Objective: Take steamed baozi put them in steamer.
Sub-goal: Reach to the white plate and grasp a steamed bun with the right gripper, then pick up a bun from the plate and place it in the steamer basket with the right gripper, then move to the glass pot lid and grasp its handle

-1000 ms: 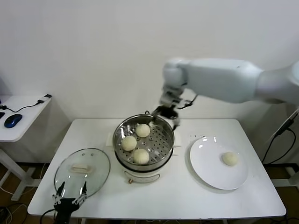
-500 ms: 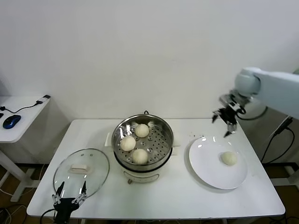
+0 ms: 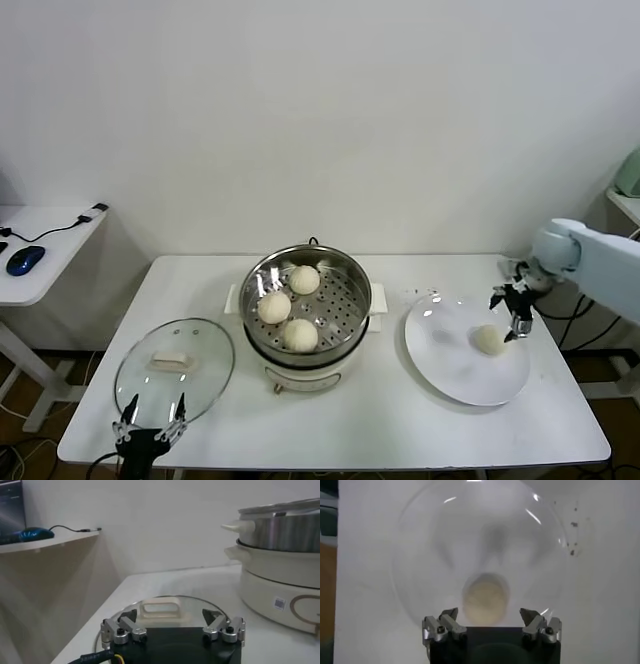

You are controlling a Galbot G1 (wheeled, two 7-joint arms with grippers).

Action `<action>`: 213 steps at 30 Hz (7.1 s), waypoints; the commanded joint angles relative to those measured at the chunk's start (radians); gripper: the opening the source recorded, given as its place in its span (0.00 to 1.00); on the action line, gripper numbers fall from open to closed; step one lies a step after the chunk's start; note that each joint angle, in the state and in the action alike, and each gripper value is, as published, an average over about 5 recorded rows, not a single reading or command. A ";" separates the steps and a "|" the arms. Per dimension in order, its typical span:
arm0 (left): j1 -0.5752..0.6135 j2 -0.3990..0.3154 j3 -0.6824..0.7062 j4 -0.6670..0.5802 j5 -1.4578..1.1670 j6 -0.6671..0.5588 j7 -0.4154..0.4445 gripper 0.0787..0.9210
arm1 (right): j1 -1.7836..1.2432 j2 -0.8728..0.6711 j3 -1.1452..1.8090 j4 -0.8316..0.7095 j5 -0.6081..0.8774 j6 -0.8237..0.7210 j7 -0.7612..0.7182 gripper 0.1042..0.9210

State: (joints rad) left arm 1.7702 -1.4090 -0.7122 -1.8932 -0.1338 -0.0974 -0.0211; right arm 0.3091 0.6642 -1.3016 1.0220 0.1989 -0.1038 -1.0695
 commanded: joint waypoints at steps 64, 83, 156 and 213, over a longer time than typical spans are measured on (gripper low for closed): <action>0.001 0.000 0.012 -0.044 -0.004 -0.004 -0.003 0.88 | 0.476 0.652 -0.437 0.320 0.814 -0.430 0.341 0.67; -0.015 0.008 0.011 -0.026 -0.008 -0.002 -0.002 0.88 | 0.394 0.662 -0.422 0.230 0.696 -0.407 0.326 0.67; -0.090 0.099 -0.042 -0.001 0.459 -0.126 -0.196 0.88 | -1.840 0.606 1.897 0.605 0.231 0.405 0.969 0.88; -0.353 0.165 0.028 0.410 1.368 -0.017 -0.334 0.88 | -1.914 0.661 1.915 0.713 0.200 0.371 0.988 0.88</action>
State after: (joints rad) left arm 1.4265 -1.2438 -0.6849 -1.4770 1.2364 -0.1296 -0.3615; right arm -1.6009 1.3243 0.6122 1.7301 0.4007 0.2684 -0.0797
